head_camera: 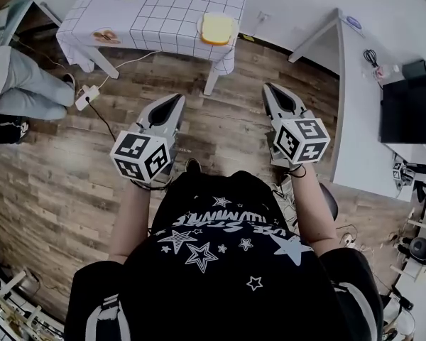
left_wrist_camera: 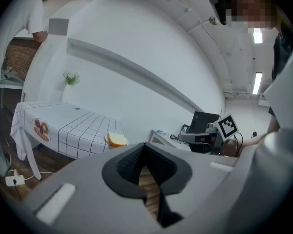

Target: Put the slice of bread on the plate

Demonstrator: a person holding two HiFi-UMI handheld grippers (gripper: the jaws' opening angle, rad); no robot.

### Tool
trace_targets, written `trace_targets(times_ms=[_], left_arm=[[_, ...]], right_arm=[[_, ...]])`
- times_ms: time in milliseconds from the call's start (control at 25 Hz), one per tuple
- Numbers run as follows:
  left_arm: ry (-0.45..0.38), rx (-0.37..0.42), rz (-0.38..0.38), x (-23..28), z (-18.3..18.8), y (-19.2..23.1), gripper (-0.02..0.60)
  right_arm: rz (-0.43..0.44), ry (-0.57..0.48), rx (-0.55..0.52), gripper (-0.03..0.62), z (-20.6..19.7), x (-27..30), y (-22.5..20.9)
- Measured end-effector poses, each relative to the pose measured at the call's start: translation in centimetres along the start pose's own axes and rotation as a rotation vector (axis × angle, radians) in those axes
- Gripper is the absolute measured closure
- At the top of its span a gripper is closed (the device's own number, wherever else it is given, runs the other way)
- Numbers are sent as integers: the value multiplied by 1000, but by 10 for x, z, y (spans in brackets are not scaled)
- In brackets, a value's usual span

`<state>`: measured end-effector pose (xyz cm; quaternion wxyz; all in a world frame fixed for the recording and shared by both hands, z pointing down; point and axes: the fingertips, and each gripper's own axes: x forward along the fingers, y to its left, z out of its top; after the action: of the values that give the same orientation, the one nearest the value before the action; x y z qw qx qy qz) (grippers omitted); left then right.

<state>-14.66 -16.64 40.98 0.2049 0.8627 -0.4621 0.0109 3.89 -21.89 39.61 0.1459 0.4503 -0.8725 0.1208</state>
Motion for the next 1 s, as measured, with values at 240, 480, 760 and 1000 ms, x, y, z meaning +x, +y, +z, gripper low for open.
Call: trace_targets(times_ms=[240,480,760,1000], left_arm=[[0,-7,32,0,-7,-24,572],[-23,8,42,7,-16,-80,572],[-41,19,102,-9,-36,-137,572],[-40,30,141,-27,-55,-191,572]], right_arm=[[56,0,5,579,-11,-31,2],[93,-10,13,580,-24,-73,-19],[157,-37,-15,580,-34,-126,-28],[221,-49,-48,579,-47,-174,-25]])
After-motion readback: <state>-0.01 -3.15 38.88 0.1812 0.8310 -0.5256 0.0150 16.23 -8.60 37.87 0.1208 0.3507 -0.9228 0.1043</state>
